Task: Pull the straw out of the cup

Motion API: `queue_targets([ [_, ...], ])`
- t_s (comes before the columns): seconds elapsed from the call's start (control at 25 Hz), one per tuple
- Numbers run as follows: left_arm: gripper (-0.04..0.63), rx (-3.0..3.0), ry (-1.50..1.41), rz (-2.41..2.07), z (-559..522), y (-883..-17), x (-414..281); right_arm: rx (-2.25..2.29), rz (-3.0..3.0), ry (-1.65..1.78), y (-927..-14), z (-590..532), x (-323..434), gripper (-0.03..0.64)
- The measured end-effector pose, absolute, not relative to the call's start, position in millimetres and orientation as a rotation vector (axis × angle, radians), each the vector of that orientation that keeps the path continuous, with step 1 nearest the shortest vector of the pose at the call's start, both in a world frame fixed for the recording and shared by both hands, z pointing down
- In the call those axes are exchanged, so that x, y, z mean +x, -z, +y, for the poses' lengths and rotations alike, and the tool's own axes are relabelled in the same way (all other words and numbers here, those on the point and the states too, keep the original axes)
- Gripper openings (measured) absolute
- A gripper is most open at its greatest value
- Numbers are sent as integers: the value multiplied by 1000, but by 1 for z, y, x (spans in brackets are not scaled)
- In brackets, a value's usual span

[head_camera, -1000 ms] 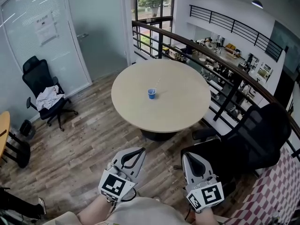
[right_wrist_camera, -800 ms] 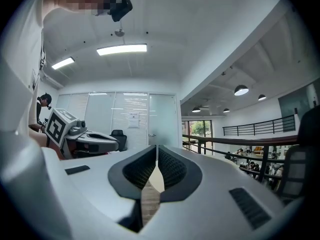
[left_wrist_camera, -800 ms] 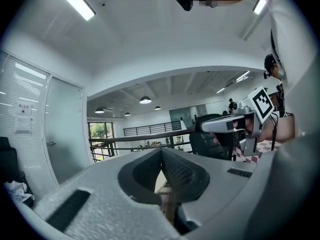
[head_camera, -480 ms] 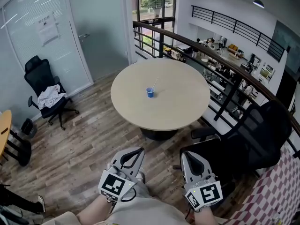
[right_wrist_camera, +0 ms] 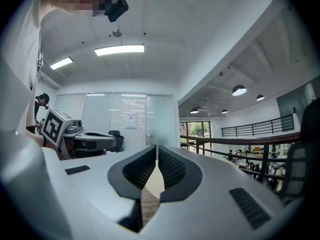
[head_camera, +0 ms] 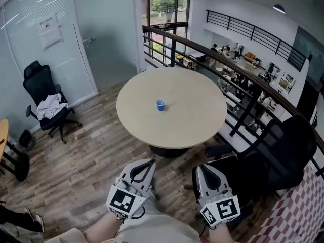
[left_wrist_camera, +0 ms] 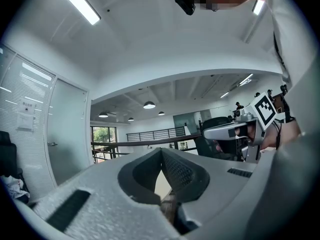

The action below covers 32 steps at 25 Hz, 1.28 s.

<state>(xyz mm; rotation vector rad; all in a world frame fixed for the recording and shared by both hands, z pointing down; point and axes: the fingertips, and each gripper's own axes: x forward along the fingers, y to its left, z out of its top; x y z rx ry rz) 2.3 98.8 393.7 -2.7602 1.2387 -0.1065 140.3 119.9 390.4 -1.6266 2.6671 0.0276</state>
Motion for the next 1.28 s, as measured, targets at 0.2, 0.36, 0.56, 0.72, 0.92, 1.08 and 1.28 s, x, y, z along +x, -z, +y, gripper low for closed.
queue_targets([
  [0.2,14,-2732,114,1205,61,-396,-4,-1641,2673,-25,-388,82,140,29],
  [0.36,14,-2735,120,1200,26,-398,-9,-1638,2687,-21,-393,50,130,29],
  [0.56,14,-2771,94,1216,-21,-397,-13,-1651,2693,12,-399,6,125,29],
  [0.72,14,-2803,63,1226,-61,-390,-18,-1652,2706,34,-398,-31,119,29],
  [0.92,14,-2827,34,1217,-118,-377,-28,-1665,2709,44,-392,-85,105,29],
  [1.08,14,-2817,84,1201,-164,-378,-38,-1688,2709,65,-392,-130,96,29],
  [1.28,14,-2843,116,1198,-221,-385,-54,-1736,2728,85,-401,-189,81,29],
])
